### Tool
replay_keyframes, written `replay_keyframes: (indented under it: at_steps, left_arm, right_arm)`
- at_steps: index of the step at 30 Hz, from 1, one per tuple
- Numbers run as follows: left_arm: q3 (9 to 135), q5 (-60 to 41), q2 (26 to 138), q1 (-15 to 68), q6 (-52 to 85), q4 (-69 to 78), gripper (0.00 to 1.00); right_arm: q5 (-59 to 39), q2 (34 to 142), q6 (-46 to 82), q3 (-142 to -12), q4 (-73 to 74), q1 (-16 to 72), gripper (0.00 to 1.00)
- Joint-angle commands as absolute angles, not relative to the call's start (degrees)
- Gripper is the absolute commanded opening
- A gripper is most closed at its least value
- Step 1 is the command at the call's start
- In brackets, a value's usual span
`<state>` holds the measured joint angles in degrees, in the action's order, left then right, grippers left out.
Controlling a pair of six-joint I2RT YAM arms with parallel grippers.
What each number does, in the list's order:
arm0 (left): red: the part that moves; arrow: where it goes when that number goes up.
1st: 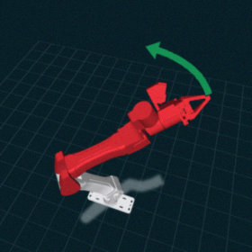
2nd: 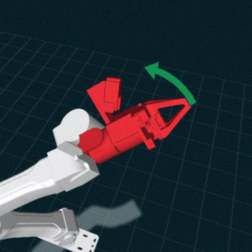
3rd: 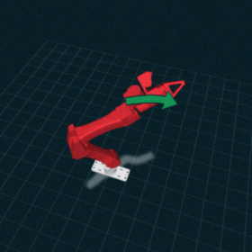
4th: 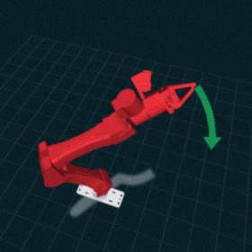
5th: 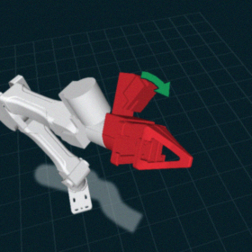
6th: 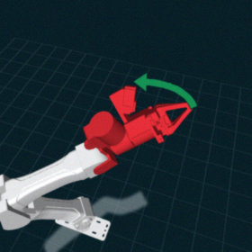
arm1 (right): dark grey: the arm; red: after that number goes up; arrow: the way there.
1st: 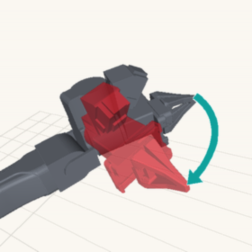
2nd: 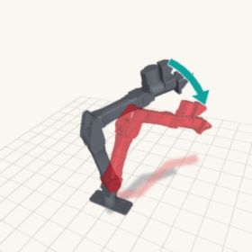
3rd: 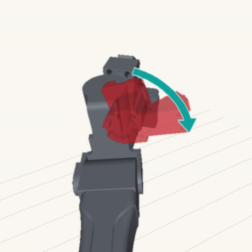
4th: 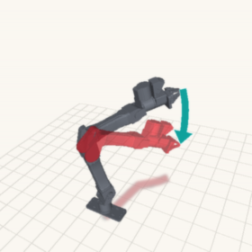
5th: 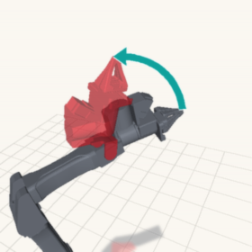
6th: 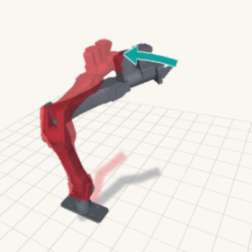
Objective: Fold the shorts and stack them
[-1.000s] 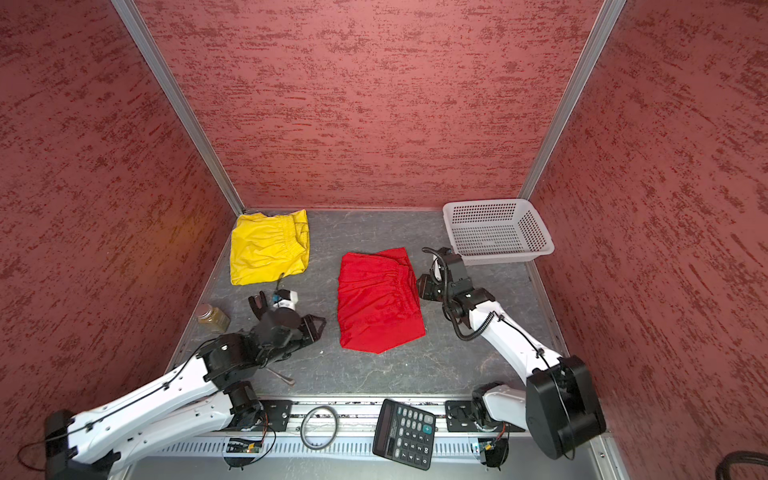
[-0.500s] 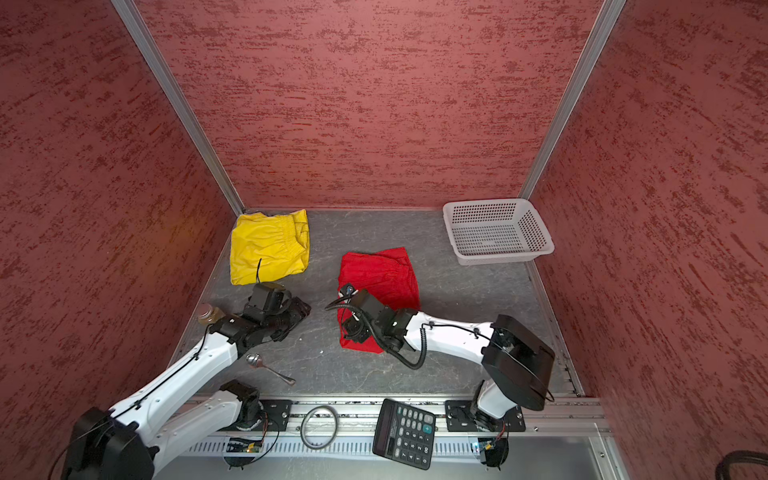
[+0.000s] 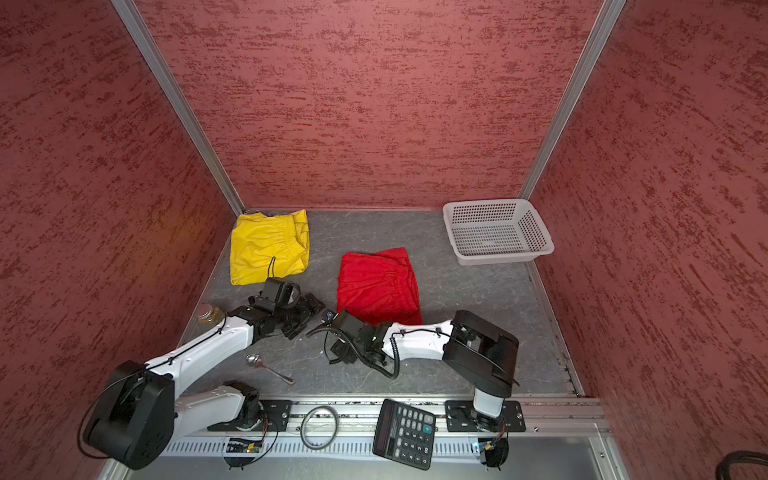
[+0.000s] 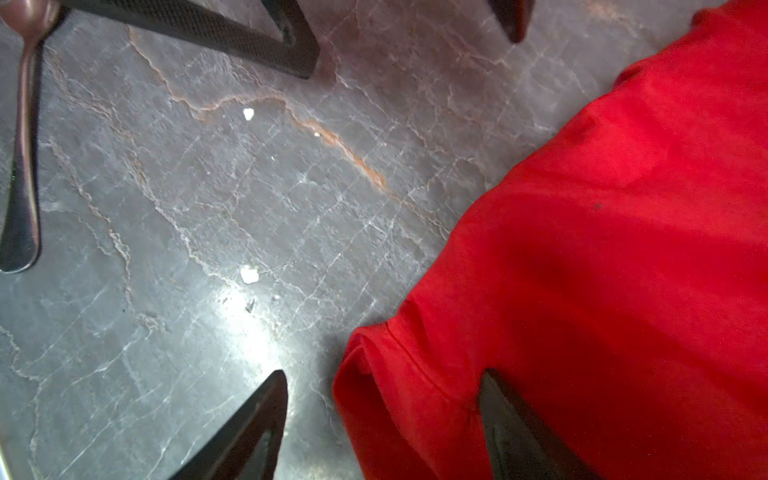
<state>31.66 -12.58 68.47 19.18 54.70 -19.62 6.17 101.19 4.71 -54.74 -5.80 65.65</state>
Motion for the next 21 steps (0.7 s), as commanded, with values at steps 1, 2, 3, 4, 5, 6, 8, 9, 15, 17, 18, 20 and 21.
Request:
replay_keyframes:
  at_steps: [1,2,3,4,5,6,8,9,15,17,18,20,21]
  left_arm:
    - [31.42,-14.26,69.55,18.63,54.76,-16.47,0.91]
    - [31.24,-14.33,70.01,18.52,54.90,-16.09,0.92]
    - [31.26,-14.58,70.38,18.48,54.98,-15.66,0.92]
    - [31.12,-14.82,70.93,18.48,55.06,-15.08,0.92]
    - [31.19,-15.11,71.54,18.48,55.25,-14.58,0.92]
    - [31.13,-15.45,72.05,18.48,55.37,-14.11,0.92]
    - [31.24,-16.49,73.47,18.51,55.73,-12.87,0.92]
    - [31.30,-16.89,74.08,18.59,55.92,-12.39,0.93]
    - [31.71,-19.00,77.05,20.39,56.85,-9.48,1.00]
    - [31.89,-18.74,77.43,21.90,56.79,-8.54,1.00]
    - [31.79,-18.73,77.55,22.49,56.92,-8.03,1.00]
    - [31.05,-19.29,77.99,23.48,57.80,-5.71,1.00]
    - [30.49,-19.87,78.21,23.72,58.56,-4.13,1.00]
  right_arm:
    - [3.28,102.30,4.60,-54.10,-5.26,66.00,0.73]
    - [3.26,102.25,4.87,-53.41,-5.65,66.24,0.73]
    - [3.46,102.15,5.01,-52.76,-5.89,66.43,0.73]
    - [3.79,102.00,5.30,-52.06,-6.15,66.68,0.73]
    - [4.29,101.95,5.76,-51.50,-6.36,66.88,0.72]
    - [4.76,102.17,6.18,-51.28,-6.49,66.97,0.70]
    - [5.71,102.85,6.84,-51.12,-7.00,67.06,0.62]
    - [6.13,103.12,7.05,-51.03,-7.01,67.06,0.57]
    - [9.86,102.91,6.80,-50.24,-6.45,67.06,0.19]
    - [11.53,101.79,6.34,-49.62,-5.92,67.06,0.13]
    - [12.06,101.08,6.05,-49.51,-5.55,66.98,0.10]
    - [12.99,99.35,5.40,-49.19,-5.04,66.89,0.05]
    - [13.30,98.53,5.23,-49.07,-4.77,66.75,0.03]
